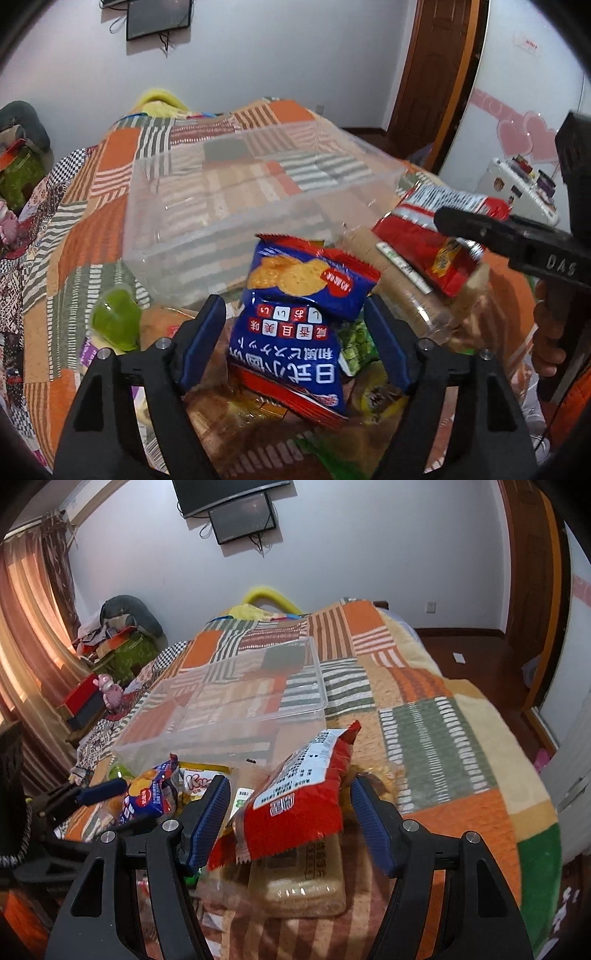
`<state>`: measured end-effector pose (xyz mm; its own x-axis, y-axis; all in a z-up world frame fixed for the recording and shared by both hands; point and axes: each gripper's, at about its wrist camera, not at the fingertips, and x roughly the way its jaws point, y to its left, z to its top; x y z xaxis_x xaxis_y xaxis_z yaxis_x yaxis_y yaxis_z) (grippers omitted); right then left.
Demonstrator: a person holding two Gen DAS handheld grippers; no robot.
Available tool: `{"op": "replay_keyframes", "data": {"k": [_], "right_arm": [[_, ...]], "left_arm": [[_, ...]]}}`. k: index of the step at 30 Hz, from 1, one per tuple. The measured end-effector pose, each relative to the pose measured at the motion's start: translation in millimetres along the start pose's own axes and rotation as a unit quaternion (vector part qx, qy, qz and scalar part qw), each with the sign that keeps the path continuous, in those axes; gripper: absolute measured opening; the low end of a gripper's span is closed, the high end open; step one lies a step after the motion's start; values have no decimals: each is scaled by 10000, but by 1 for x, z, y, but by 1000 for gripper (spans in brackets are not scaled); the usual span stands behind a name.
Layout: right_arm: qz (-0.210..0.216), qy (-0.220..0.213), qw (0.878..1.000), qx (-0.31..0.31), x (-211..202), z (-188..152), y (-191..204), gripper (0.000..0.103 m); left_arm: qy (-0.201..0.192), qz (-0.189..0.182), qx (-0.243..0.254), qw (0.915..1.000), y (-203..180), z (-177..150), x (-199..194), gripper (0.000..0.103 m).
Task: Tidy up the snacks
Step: 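Grasp the blue cracker bag with left tool while right tool grasps red snack bag, then put the blue bag in the box with left tool while right tool drops red bag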
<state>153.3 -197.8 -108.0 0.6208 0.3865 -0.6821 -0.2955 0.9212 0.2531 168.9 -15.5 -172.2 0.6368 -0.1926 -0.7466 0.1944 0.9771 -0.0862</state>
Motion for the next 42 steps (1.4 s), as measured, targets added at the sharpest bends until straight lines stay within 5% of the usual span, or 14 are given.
{"op": "replay_keyframes", "data": {"k": [6,11,15,30,42], "right_arm": [[93,151,9997,164,11,-1,-5,60],[285,285,9989,220,14,-1,-7,33],[299,231,9991,203,7,0,-6,22],[144,-366,9992,-88,-32,14,7,18],[288,-849,9954,-331,-34,42,25,18]], "left_arm": [[22,-35,-30,10000,-2,-1,12,77],[-39,-60,-59,10000,-1,-2,9,67],[-95,7,-51,9999,-2,-2,3,55],[-659,32,-251,9975,6,6,-50,51],[-1252,228,-443,9909,30,45,-78,51]]}}
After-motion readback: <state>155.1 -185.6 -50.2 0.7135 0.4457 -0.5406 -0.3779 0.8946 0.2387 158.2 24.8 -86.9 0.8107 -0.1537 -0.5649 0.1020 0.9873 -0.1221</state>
